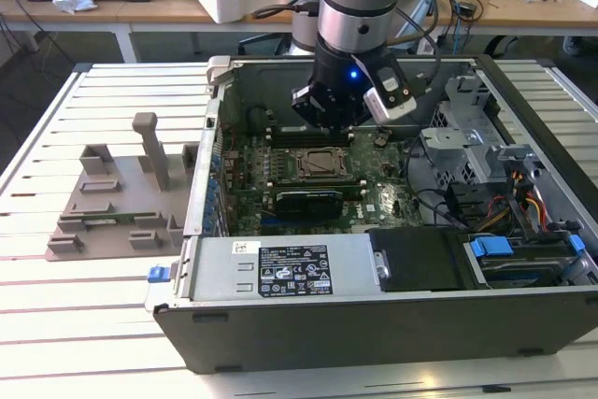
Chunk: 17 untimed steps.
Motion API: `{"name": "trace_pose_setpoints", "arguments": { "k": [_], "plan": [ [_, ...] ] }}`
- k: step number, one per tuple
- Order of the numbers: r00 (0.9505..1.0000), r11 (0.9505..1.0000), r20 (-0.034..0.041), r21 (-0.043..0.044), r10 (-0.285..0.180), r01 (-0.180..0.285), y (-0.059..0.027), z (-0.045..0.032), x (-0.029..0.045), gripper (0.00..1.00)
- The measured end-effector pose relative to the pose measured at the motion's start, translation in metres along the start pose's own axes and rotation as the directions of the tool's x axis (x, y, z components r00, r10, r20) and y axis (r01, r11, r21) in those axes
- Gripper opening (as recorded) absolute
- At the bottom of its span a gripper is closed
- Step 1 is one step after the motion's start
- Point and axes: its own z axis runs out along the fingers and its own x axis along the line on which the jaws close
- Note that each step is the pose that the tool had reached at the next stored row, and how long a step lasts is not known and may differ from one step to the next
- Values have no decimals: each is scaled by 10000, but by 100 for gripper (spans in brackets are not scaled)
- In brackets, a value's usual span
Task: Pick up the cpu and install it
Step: 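Install the second cpu locking lever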
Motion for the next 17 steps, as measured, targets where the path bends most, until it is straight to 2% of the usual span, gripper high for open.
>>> {"name": "trace_pose_setpoints", "arguments": {
  "k": [8, 17],
  "plan": [
    [10000, 10000, 0, 0, 0, 0, -20, 70, 0, 11],
    [10000, 10000, 1, -2, -1, 1, -72, 186, 16, 11]
  ]
}}
